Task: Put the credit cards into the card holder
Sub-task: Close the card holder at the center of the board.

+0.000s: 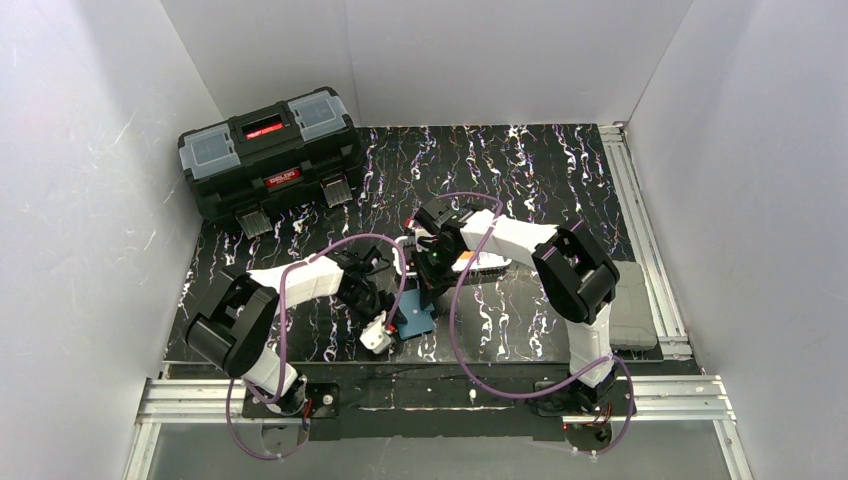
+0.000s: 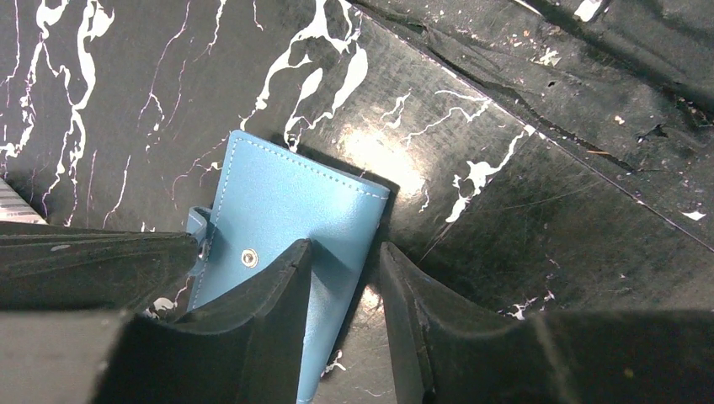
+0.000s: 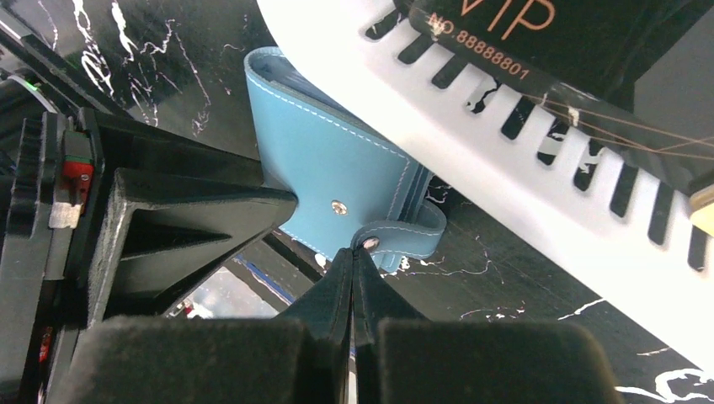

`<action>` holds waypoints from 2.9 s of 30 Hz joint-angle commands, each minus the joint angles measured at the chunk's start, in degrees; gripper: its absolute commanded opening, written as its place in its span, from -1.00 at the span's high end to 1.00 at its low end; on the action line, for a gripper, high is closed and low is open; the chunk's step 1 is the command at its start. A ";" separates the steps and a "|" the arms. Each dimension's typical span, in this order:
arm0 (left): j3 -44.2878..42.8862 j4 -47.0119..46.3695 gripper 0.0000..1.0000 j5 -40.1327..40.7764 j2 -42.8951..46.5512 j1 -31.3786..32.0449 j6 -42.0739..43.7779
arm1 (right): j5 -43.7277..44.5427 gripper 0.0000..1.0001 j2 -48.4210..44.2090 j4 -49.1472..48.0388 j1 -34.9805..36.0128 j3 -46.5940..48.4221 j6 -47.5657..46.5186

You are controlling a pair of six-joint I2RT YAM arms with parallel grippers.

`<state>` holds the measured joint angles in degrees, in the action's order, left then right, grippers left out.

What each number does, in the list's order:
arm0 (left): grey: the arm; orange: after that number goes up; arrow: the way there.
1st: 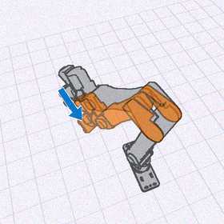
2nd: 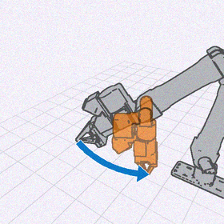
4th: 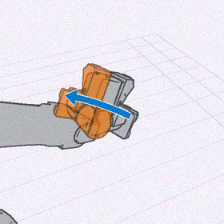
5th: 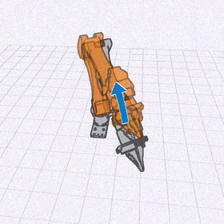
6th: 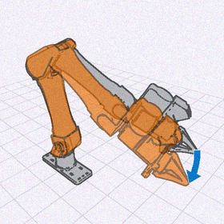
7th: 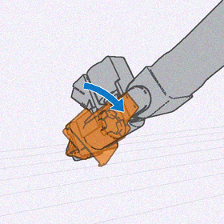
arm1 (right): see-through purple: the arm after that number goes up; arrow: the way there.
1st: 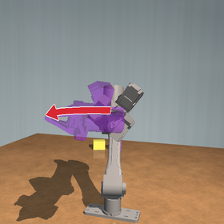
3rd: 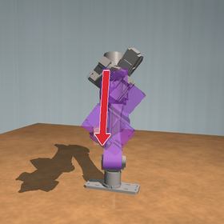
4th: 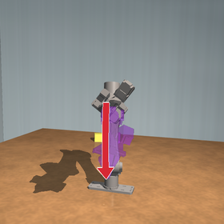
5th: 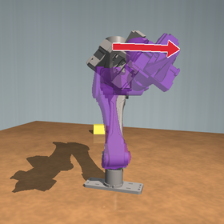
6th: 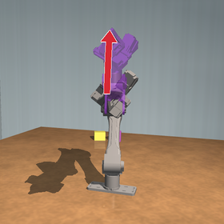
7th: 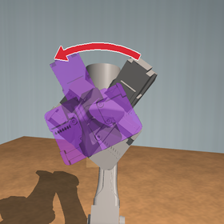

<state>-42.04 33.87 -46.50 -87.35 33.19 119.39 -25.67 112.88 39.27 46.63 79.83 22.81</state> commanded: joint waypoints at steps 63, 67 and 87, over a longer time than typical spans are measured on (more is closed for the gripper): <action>2.52 -1.72 0.36 1.23 2.34 1.02 1.33 | 1.60 0.97 6.52 4.10 3.02 5.99 -2.90; 2.71 -1.79 0.35 1.20 2.35 1.13 1.37 | 1.57 0.97 7.22 4.47 3.11 6.42 -2.81; 2.81 -1.92 0.37 1.60 3.09 1.44 0.67 | 10.84 0.49 -0.98 9.62 3.47 9.93 -4.40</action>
<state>-40.21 30.39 -45.52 -85.54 34.15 119.55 -20.10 116.66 46.24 50.00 87.35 19.59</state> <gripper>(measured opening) 0.319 0.151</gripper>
